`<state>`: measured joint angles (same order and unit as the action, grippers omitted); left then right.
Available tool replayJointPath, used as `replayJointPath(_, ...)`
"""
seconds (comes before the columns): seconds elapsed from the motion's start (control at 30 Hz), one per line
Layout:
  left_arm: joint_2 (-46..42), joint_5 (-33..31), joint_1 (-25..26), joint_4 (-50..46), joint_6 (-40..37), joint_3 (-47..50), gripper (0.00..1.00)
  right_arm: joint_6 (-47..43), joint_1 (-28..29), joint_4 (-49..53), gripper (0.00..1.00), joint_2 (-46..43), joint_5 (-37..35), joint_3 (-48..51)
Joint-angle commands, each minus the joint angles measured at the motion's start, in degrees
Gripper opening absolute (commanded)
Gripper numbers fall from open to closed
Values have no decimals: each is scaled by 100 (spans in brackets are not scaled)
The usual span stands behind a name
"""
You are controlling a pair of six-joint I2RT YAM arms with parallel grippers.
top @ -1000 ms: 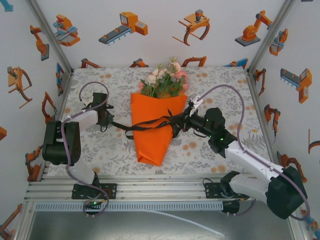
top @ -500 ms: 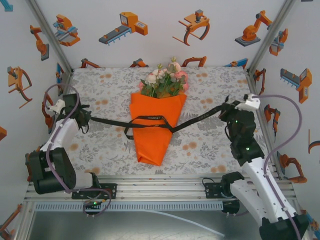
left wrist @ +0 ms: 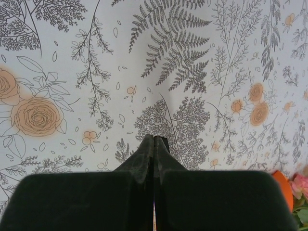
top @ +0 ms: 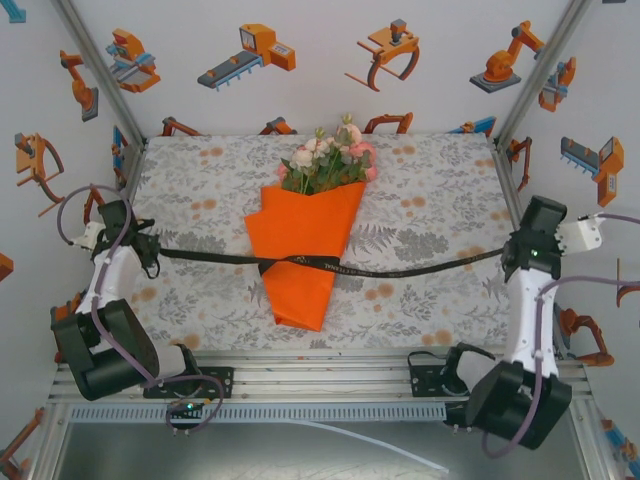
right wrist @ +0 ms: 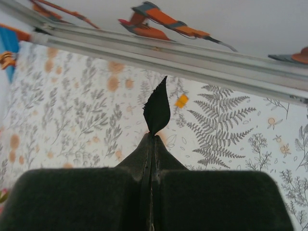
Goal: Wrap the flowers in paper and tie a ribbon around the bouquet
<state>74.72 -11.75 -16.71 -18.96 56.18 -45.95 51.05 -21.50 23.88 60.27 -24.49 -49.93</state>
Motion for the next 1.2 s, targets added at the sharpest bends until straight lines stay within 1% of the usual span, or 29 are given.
replayJointPath(0.0,-74,288,-43,44,59,129,0,353,-109,247,4,510,985,-196)
replayJointPath(0.03,-64,389,-35,126,28,174,0,80,-109,-158,20,625,1620,-141)
replayJointPath(0.07,-70,453,-13,186,27,223,0,-196,-107,-544,40,734,2412,-87)
replayJointPath(0.1,-94,484,17,225,33,272,5,-389,-108,-873,51,806,3183,-42)
replayJointPath(0.13,-140,490,43,223,39,309,14,-439,-90,-1090,56,828,3626,13)
replayJointPath(0.17,-203,490,70,171,69,339,23,-368,-45,-1239,65,801,3900,100)
replayJointPath(0.2,-285,489,100,97,104,365,28,-341,36,-1318,68,724,3992,183)
replayJointPath(0.27,-489,535,203,-73,224,415,37,-395,282,-1168,68,502,3812,273)
replayJointPath(0.33,-724,606,436,-259,421,475,42,-346,719,-857,63,251,3497,362)
replayJointPath(0.37,-861,653,613,-374,569,508,43,-190,1030,-622,59,121,3286,399)
replayJointPath(0.43,-1091,766,1010,-559,911,632,44,263,1815,-353,58,-46,3003,538)
replayJointPath(0.5,-1326,846,1474,-645,1279,802,45,996,2758,-347,58,-222,2583,850)
replayJointPath(0.57,-1541,704,1998,-696,1695,956,47,2056,3735,-286,56,-309,2021,1158)
replayJointPath(0.63,-1676,534,2467,-714,2015,1059,49,3145,4583,147,55,-160,1497,1190)
replayJointPath(0.67,-1707,434,2680,-713,2140,1102,51,3608,4908,426,55,12,1389,1126)
replayJointPath(0.73,-1688,262,2986,-712,2167,1120,52,4342,5362,810,56,383,1357,991)
replayJointPath(0.77,-1652,183,3097,-714,2112,1106,53,4618,5516,870,56,588,1456,931)
replayJointPath(0.83,-1563,79,3241,-713,2030,1107,53,4939,5691,646,56,938,1686,889)
replayJointPath(0.97,-1404,23,3356,-638,1898,1124,53,5533,5854,-317,55,1444,1927,1022)
replayJointPath(1.1,-1392,42,3374,-609,1763,1123,53,5836,5955,-729,57,1671,1857,1021)
replayJointPath(1.17,-1427,9,3376,-609,1773,1132,53,6080,5973,-982,57,1785,1933,1120)
